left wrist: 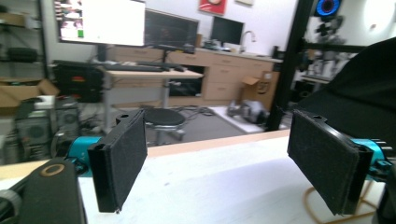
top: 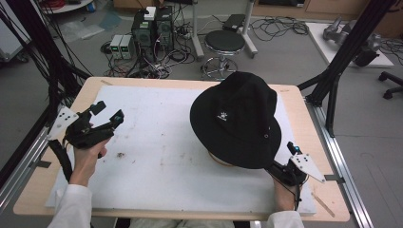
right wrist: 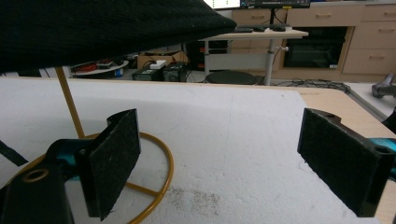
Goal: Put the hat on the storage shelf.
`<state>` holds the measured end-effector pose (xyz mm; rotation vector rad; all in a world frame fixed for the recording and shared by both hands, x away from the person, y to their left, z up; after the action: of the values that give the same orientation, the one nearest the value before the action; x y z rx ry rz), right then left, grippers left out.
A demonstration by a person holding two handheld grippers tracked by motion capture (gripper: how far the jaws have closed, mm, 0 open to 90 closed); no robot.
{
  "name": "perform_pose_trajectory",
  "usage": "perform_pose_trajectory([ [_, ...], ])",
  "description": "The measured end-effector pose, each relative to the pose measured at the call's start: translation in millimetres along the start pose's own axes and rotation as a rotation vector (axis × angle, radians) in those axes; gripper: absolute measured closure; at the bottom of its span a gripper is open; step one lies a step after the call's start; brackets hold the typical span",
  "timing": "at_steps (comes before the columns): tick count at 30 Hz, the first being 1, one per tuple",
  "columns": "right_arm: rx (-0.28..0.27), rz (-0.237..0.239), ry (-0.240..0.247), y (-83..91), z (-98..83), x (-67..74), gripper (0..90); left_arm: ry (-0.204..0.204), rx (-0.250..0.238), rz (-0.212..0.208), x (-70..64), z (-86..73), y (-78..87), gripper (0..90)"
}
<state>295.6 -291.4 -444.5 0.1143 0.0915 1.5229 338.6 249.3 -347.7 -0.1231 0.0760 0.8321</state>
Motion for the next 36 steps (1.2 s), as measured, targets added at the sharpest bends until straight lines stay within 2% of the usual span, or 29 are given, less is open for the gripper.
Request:
perform_pose_trajectory([
  [7, 0.004, -0.006, -0.005, 0.0, -0.1, -0.6, 12.5, -0.069, -0.049, 0.153, 6.4, -4.6, 23.1, 20.2],
  [17, 0.0, -0.012, -0.002, 1.2, 0.1, -1.2, 12.5, -0.091, -0.108, 0.353, 20.0, -12.9, 54.2, 20.4],
  [23, 0.002, -0.013, 0.0, 1.3, 0.0, -1.2, 12.5, -0.095, -0.115, 0.397, 23.3, -20.3, 63.9, 19.8],
  [30, 0.001, -0.013, -0.002, 1.6, 0.1, -1.2, 12.5, -0.095, -0.088, 0.39, 21.3, -31.4, 64.6, 20.2],
  [36, 0.001, -0.013, -0.003, 1.7, 0.0, -1.5, 12.5, -0.087, -0.048, 0.386, 23.5, -47.6, 68.9, 20.7],
])
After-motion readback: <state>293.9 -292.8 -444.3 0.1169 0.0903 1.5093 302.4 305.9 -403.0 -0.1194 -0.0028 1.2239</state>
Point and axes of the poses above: each handheld gripper's, and its own axes: y roughly backward along the jaws, z roughly out of its top, x roughly to its left, the point moved 4 cm from there along -y, roughly forward along the jaws, and after that the axes turned 13 degrees about -z, right-handed, at the moved point
